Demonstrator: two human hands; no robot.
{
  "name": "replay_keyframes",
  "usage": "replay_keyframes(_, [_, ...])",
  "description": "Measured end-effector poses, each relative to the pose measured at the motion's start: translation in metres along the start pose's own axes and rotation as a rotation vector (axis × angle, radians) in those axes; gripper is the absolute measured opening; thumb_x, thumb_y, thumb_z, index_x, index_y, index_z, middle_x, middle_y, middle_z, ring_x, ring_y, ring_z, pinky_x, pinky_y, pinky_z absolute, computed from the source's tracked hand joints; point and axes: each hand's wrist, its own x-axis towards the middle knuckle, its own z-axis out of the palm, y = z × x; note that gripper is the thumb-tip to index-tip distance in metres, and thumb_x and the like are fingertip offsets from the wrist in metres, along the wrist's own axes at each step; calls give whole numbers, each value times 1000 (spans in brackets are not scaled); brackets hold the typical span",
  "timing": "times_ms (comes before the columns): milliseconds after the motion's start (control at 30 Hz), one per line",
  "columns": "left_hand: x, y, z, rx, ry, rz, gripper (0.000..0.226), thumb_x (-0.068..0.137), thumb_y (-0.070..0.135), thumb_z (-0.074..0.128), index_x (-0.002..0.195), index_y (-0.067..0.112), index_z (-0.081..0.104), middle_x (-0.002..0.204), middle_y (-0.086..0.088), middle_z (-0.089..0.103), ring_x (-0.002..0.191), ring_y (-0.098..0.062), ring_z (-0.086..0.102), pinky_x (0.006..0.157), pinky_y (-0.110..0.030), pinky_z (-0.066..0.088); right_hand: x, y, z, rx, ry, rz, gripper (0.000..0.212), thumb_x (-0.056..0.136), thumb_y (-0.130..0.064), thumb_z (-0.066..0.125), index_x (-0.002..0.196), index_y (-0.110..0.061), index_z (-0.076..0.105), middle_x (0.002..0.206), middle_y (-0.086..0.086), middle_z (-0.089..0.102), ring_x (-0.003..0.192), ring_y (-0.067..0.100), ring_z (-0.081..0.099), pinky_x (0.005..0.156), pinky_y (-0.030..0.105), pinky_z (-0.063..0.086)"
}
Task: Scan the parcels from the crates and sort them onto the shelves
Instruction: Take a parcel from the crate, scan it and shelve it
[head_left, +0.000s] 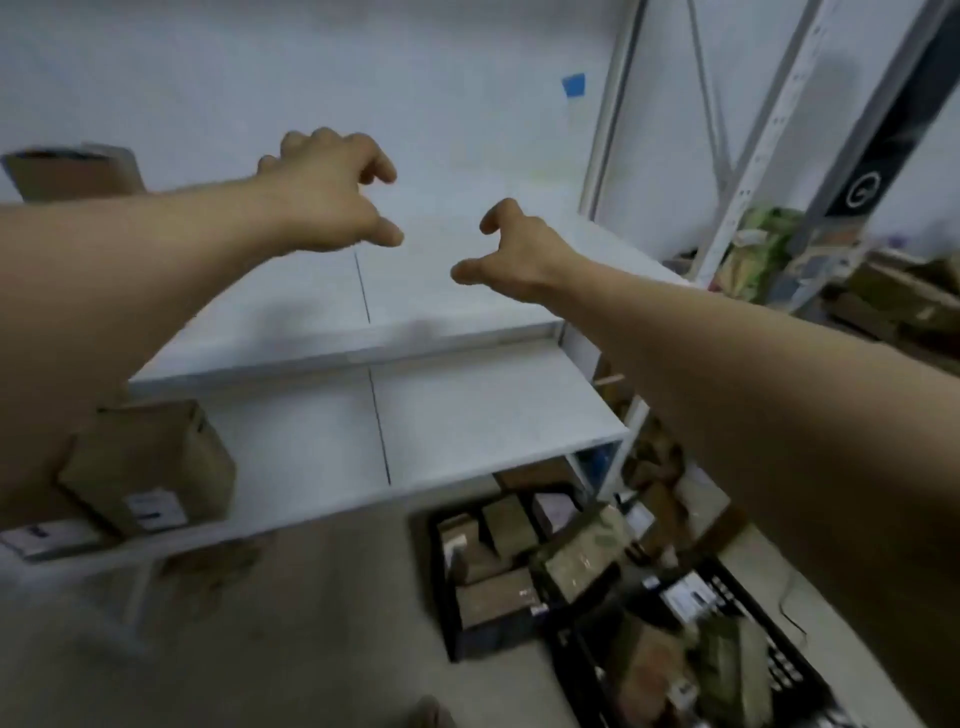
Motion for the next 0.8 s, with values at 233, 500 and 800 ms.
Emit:
replay_keyframes(233, [-99,40,162,-235,-434,-158,64,80,38,84,136,26,56,137,-3,56,135,-28,43,115,-46,37,-135,140,16,58,-254,329,78,86,-45,77,147,-14,40,147,11,48,130,30,50,97,34,43])
replay_keyframes(500, [-142,169,286,-264,-709,-147,58,74,48,84,124,36,57,132,-2,57,132,-27,44,112,-44,39,-212,279,-32,79,-274,531,78,83,-43,79,145,-16,41,143,6,51,123,24,52,93,33,44])
replay_keyframes(800, [-157,317,412,-382,-828,-250,46,60,46,88,93,39,57,137,5,56,125,-19,51,110,-41,43,-249,461,-71,237,-255,716,81,84,-39,80,148,-11,38,144,7,49,126,28,52,100,39,48])
